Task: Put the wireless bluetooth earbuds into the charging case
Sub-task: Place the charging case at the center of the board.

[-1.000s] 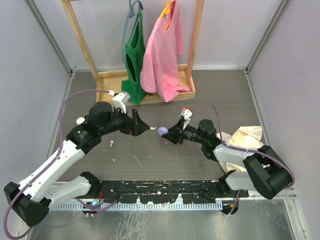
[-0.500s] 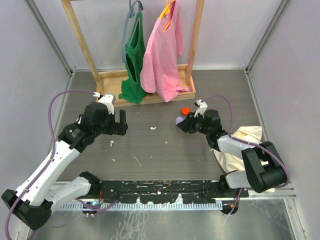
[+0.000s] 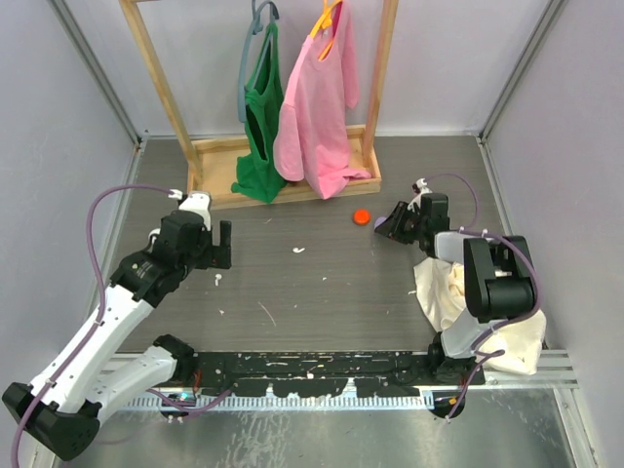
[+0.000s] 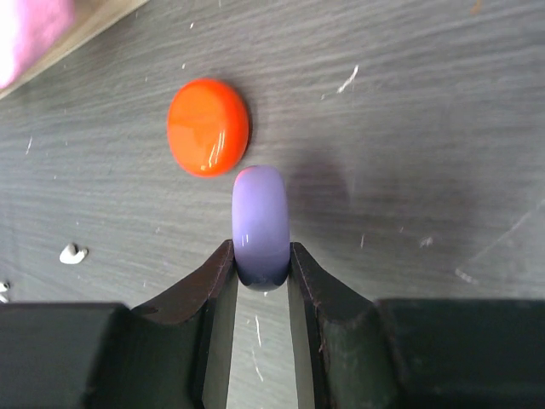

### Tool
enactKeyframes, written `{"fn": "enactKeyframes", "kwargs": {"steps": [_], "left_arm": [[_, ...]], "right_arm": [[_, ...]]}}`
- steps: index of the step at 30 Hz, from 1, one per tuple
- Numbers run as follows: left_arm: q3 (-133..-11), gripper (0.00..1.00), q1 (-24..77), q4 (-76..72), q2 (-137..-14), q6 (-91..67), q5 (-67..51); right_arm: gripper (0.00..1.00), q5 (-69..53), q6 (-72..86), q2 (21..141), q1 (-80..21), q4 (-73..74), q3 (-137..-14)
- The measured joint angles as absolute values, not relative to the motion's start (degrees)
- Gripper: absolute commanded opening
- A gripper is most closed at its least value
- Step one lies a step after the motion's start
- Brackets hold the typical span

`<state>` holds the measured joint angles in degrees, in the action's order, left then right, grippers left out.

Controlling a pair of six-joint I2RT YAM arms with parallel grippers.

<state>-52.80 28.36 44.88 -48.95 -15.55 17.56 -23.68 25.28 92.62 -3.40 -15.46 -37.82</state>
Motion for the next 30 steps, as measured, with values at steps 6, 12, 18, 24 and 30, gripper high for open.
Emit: {"fn": "enactKeyframes", "kwargs": {"steps": [6, 12, 18, 24, 30], "left_arm": [[-52.3, 0.98, 28.1, 44.8, -48.2, -15.5, 19.8], [-52.1, 0.98, 27.9, 44.8, -47.1, -15.5, 20.3], [-52.1, 0.98, 27.6, 44.8, -46.9, -15.5, 20.2], [-51.8, 0.98, 27.2, 44.8, -46.7, -15.5, 20.1], [-51.8, 0.98, 26.6, 44.8, -46.5, -15.5, 19.7]], "right_arm": [[0.18, -25.3, 24.4, 99.4, -2.6, -11.9, -45.1], [0.27, -27.6, 23.7, 103.1, -2.6, -9.4, -49.6], [0.42, -28.0, 22.9, 103.3, -2.5, -7.5, -50.5], [0.51, -27.7, 22.4, 103.2, -2.0, -5.9, -51.3], [0.60, -26.2, 21.2, 102.4, -1.8, -3.9, -52.1]]}}
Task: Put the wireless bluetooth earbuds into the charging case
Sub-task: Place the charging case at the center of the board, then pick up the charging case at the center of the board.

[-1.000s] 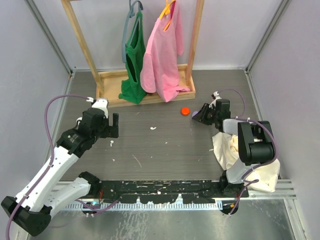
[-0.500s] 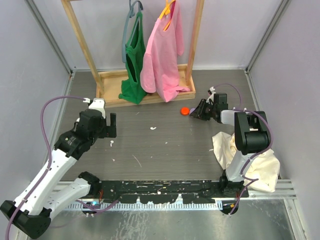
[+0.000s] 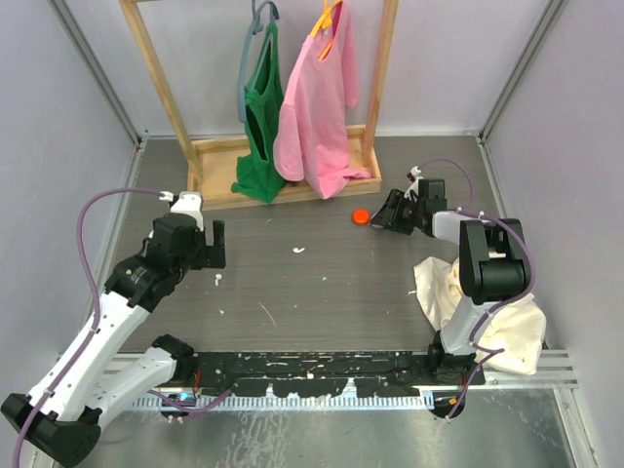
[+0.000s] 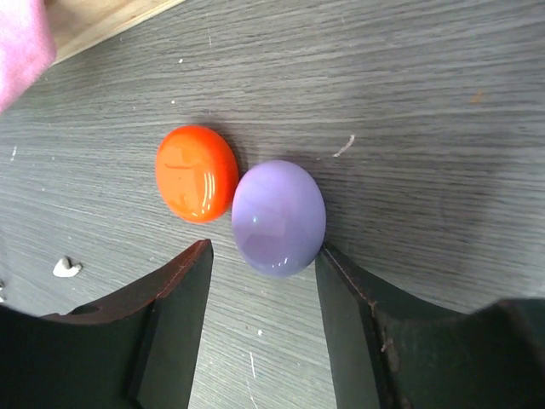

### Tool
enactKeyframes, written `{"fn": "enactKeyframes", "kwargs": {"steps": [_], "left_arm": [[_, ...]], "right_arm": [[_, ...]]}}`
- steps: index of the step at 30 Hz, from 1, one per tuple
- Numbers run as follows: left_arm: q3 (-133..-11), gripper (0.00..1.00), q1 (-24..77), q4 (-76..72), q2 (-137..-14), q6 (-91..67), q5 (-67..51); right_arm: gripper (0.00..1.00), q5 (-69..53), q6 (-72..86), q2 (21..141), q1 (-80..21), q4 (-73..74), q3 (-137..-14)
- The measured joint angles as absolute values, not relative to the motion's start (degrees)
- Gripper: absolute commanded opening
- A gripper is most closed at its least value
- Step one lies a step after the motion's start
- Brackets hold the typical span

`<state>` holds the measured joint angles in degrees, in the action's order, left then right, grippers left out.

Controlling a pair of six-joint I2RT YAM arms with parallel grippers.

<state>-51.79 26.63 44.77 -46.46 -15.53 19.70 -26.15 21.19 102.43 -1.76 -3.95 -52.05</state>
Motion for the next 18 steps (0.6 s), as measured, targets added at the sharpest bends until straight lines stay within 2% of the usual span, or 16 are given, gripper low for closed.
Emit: {"fn": "enactKeyframes", "kwargs": {"steps": [4, 7, 14, 18], "left_arm": [[-51.8, 0.98, 26.2, 44.8, -46.5, -15.5, 19.6], [-51.8, 0.98, 25.8, 44.8, -46.5, -15.6, 19.6], [-51.8, 0.98, 24.4, 44.8, -47.2, -15.7, 20.0], [-51.7, 0.98, 23.6, 44.6, -48.4, -15.9, 21.2]], "right_arm": [[0.62, -23.0, 20.1, 100.7, -1.7, -1.2, -52.1], [0.70, -20.6, 19.3, 98.3, -1.6, 1.0, -51.2], [0.72, -18.2, 18.1, 87.0, -1.4, 2.7, -44.6], [0.77, -18.6, 18.2, 80.2, -1.4, 2.2, -40.6]]}}
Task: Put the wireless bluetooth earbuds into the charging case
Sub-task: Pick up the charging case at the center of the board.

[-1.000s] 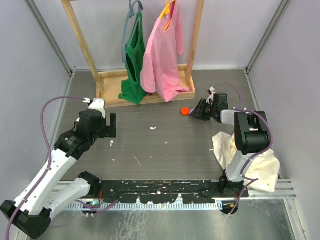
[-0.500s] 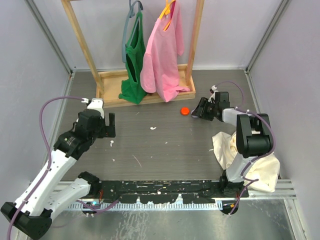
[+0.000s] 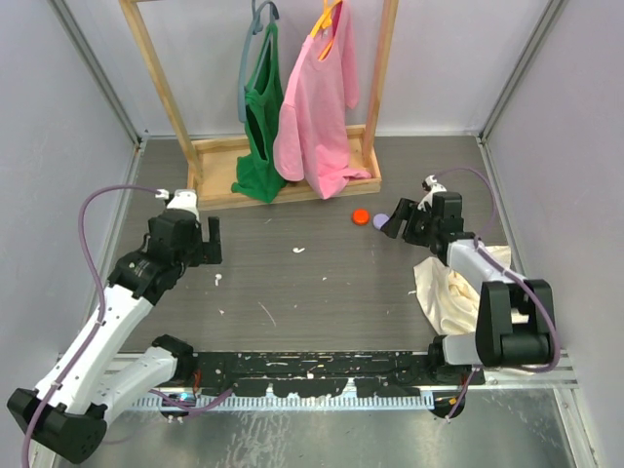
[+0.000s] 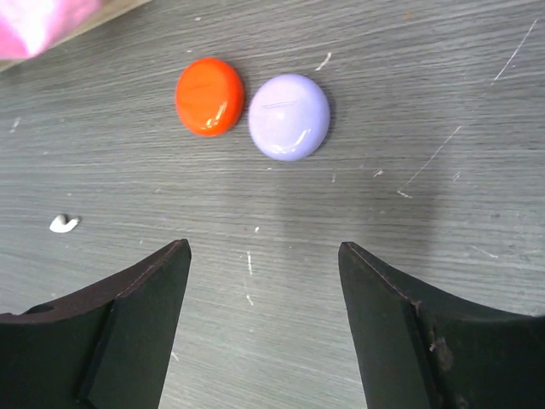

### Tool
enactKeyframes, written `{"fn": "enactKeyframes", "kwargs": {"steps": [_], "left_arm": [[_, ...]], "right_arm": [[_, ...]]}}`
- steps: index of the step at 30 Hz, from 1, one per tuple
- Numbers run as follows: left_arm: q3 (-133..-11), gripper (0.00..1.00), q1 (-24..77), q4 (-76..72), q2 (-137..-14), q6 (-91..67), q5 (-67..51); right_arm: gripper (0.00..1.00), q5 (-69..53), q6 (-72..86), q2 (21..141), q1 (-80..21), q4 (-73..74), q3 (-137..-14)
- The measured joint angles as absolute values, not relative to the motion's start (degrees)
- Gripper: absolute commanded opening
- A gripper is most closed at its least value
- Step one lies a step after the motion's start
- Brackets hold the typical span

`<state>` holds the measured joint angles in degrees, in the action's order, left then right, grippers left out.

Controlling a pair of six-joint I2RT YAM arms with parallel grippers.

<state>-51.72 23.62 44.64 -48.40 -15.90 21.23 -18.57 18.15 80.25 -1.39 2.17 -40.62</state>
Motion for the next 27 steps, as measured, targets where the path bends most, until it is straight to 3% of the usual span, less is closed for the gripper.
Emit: {"fn": "enactKeyframes", "kwargs": {"steps": [3, 13, 16, 27], "left_arm": [[-51.6, 0.98, 22.5, 44.5, -49.4, -16.1, 22.0], [-51.5, 0.98, 12.0, 42.5, -53.2, -20.1, 20.7], [-51.5, 0.98, 7.9, 41.4, -56.0, -22.2, 19.0], [-56.0, 0.98, -4.4, 40.3, -69.5, -30.3, 16.5]], "right_arm": [[0.78, -19.9, 18.7, 75.6, -1.4, -0.6, -37.3], [0.95, -24.0, 24.9, 64.0, -1.5, -16.3, -23.8], [0.99, -20.1, 25.9, 62.1, -3.9, -17.1, -23.6], [1.00, -7.2, 23.0, 56.7, -11.3, -13.3, -25.3]]}}
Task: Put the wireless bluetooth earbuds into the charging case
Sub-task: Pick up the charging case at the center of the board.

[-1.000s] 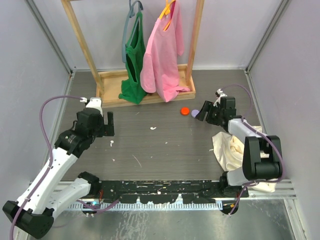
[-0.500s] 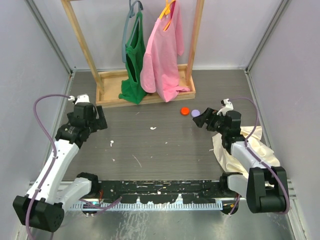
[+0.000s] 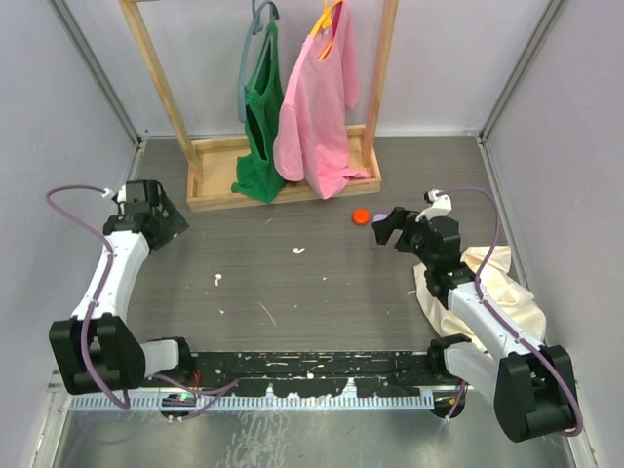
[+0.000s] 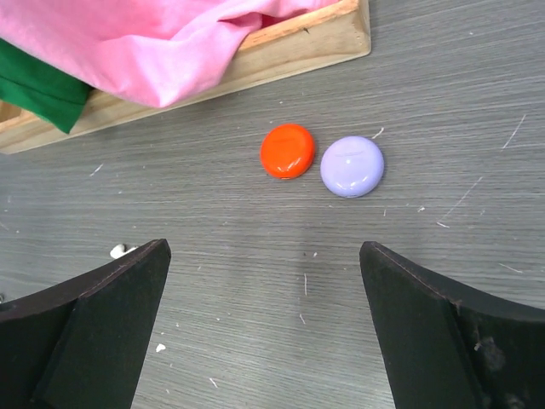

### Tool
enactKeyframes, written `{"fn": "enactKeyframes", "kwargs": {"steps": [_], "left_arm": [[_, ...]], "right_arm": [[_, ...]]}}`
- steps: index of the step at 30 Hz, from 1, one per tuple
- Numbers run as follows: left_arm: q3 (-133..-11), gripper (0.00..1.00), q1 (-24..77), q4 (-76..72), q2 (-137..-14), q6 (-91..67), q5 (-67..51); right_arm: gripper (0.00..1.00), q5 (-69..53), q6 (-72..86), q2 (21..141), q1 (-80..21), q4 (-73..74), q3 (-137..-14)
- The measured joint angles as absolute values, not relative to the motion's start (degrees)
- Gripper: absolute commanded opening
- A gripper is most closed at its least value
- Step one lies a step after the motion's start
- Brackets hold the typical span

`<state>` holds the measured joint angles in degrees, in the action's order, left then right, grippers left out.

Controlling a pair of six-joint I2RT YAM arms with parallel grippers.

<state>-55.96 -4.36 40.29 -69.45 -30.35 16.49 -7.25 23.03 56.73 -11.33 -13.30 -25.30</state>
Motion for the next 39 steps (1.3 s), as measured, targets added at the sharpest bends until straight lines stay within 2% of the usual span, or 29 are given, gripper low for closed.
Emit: {"fn": "enactKeyframes", "kwargs": {"steps": [18, 32, 39], "left_arm": [[-68.7, 1.00, -15.5, 39.2, -96.5, -46.2, 15.6], [-77.0, 0.88, -17.2, 39.6, -107.5, -48.6, 14.7], [-78.3, 0.78, -17.8, 39.7, -110.8, -48.4, 14.7]], "right_arm": [[1.00, -0.3, 20.1, 56.7, -12.8, -9.3, -25.7], [1.00, -0.3, 19.4, 57.4, -12.8, -8.9, -25.8], [0.98, -0.7, 19.2, 57.8, -12.8, -9.0, -25.8]]}}
